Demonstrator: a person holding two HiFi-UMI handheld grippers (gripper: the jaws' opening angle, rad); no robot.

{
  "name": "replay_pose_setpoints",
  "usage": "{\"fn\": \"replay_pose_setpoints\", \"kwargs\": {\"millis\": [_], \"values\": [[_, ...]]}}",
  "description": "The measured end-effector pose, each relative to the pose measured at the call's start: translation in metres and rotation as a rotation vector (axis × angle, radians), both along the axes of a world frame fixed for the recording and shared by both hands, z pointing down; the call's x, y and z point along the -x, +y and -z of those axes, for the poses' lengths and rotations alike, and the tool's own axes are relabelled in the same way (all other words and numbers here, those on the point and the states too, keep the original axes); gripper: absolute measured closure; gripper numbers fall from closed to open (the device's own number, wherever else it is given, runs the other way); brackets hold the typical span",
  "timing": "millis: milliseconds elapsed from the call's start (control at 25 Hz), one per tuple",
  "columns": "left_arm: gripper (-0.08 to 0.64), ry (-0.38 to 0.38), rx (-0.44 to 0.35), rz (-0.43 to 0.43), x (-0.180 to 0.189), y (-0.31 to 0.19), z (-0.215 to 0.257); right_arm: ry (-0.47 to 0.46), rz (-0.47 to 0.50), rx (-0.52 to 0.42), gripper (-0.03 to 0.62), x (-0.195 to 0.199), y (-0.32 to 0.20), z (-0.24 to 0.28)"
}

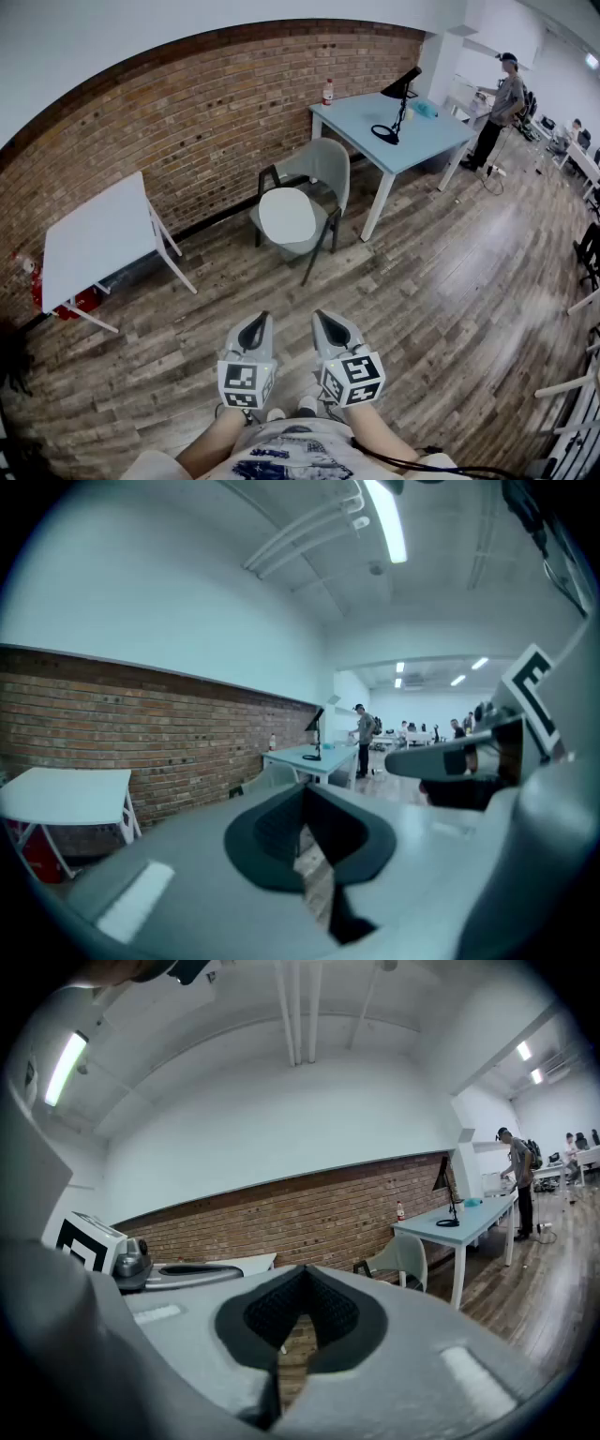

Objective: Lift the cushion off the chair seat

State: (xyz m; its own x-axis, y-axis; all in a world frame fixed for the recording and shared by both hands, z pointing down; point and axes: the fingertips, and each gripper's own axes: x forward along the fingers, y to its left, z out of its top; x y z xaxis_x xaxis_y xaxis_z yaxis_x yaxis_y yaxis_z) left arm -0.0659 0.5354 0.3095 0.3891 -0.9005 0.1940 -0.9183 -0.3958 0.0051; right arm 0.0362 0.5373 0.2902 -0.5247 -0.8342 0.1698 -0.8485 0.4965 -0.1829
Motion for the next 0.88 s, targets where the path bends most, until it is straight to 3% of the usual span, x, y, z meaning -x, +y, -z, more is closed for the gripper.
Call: {"fn": "replay_pose_setpoints", "kwargs": {"millis": [240,440,880], "values": [[0.569,0.000,-0.001,-0.011,-0.009,-0.009,0.001,0.005,-0.001,-0.001,0.595,-0.006,-0.009,0.001],[0.569,0.004,0.016,-0.005,-0.017,-0.020,-0.005,-0.046,0.013,-0.021,0.595,-0.015,-0.019,0.005],[0.569,-0.028,0.030,0.013,-0.031,-0.033,-0.016,-0.062,0.024,0.019,0.595,-0.034,-0.043,-0.011]]}}
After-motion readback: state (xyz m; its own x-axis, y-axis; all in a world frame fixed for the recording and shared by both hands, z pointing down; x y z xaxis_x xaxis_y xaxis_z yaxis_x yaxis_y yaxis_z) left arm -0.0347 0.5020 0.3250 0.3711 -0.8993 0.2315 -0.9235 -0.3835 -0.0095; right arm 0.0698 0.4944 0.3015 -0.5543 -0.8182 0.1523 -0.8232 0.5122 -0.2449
